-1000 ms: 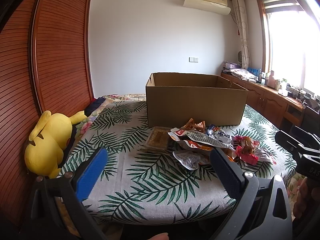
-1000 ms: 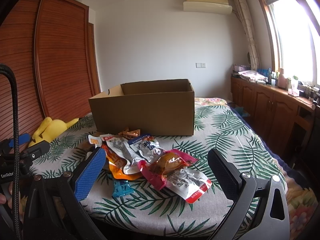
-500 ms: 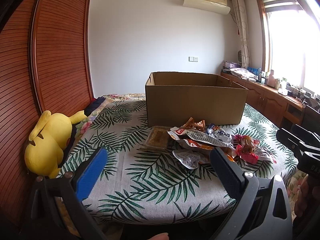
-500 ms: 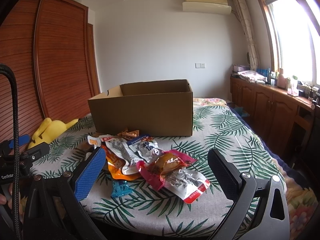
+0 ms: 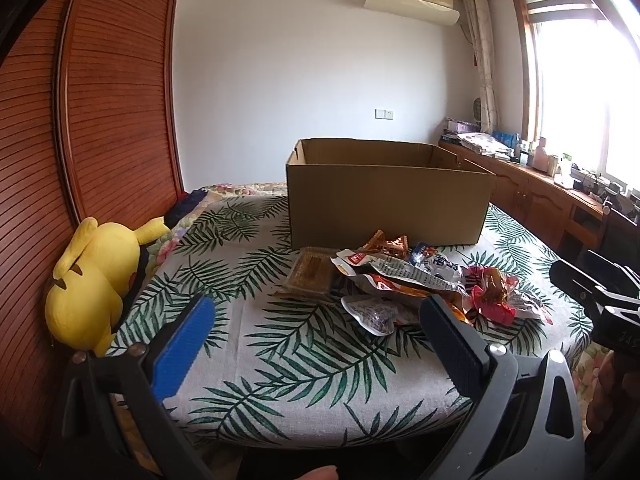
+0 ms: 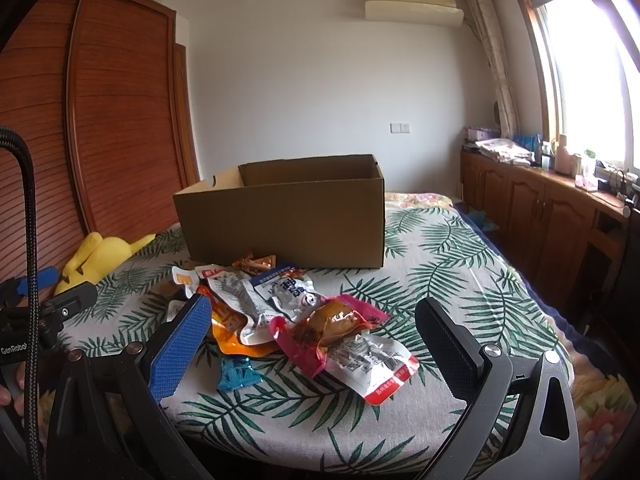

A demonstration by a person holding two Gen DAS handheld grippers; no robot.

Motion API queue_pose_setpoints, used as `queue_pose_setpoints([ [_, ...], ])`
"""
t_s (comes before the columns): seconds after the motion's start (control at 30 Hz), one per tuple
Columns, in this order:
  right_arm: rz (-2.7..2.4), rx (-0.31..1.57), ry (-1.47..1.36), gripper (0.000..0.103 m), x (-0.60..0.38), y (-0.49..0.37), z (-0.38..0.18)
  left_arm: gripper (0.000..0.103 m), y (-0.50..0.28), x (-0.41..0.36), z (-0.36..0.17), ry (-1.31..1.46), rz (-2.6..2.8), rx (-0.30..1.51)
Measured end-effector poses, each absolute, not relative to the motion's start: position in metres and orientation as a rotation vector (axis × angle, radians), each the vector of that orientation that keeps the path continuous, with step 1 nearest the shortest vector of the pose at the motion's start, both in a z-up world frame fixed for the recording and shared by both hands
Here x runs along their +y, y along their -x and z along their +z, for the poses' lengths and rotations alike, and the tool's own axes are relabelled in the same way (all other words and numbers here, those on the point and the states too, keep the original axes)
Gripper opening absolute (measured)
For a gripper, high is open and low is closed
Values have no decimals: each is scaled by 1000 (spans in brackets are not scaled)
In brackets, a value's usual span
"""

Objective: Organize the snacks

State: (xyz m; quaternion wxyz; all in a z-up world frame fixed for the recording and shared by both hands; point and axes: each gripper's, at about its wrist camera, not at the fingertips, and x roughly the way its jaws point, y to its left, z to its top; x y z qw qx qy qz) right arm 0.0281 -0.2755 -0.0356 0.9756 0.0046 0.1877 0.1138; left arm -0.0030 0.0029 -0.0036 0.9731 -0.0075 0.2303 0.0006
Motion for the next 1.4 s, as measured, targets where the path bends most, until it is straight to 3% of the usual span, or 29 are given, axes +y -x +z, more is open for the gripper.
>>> queue_pose_setpoints([
  [0.4,242,418,26,101,-280,-51,-43,103,-25,-7,-18,12,-56,529],
  [0.67,331,554,46,82,-288,-87,-56,102,-55,-11,-29,35,-120,601],
  [0.83,365,629,39,81,-292,-105,-63,100,-73,-10,-35,68,-147,650],
  [1.07,411,758,-28,67,-286,-130,-75,100,-90,-13,-34,79,-136,661],
  [1.4,393,817,23,69,-278,-152,-85,99,-100,-14,-33,109,-139,690],
])
